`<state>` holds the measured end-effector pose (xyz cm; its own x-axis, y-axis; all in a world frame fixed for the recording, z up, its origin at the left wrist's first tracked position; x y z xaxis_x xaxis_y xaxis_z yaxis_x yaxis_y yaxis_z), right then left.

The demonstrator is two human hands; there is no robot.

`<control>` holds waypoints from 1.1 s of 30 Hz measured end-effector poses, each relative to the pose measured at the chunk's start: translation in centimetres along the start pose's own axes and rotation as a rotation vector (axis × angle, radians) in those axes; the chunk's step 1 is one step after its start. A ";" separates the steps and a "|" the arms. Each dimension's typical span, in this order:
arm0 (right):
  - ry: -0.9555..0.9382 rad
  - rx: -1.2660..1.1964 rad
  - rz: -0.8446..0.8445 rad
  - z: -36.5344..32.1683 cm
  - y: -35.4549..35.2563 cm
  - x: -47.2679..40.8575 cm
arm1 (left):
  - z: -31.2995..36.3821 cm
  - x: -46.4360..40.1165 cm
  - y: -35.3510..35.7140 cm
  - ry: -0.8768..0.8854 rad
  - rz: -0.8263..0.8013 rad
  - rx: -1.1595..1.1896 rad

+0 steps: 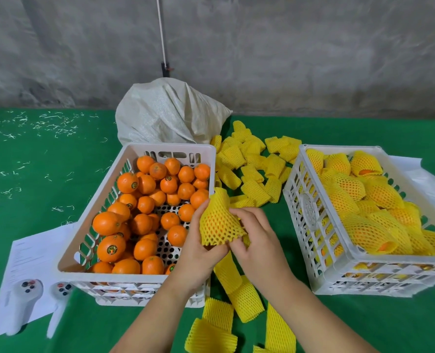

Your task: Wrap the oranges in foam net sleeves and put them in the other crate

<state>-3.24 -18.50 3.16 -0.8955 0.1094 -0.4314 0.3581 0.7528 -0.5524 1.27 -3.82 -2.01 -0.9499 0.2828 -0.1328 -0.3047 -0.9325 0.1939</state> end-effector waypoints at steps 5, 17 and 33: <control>-0.007 0.009 0.128 0.3 0.0 0.8 | -0.3 -0.1 0.3 -0.036 0.116 0.138; 0.128 0.050 -0.070 0.4 1.2 1.5 | -0.2 0.3 0.1 0.074 0.068 -0.177; 0.646 -0.561 0.032 4.7 -0.9 0.1 | -0.2 -3.5 -0.3 0.059 -0.348 -0.985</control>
<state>-2.43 -22.21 0.21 -0.9231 0.3564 0.1444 0.3547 0.9342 -0.0385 4.71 -4.56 -1.82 -0.8077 0.5839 -0.0819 -0.3443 -0.5798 -0.7385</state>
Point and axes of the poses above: each hand's wrist, its own x-axis away from the middle knuckle, its own y-axis out of the palm, z = x × y, the point moved 3 cm from there along -x, towards the middle knuckle, and after that the axes turned 3 degrees about z, right-handed, at the moved point
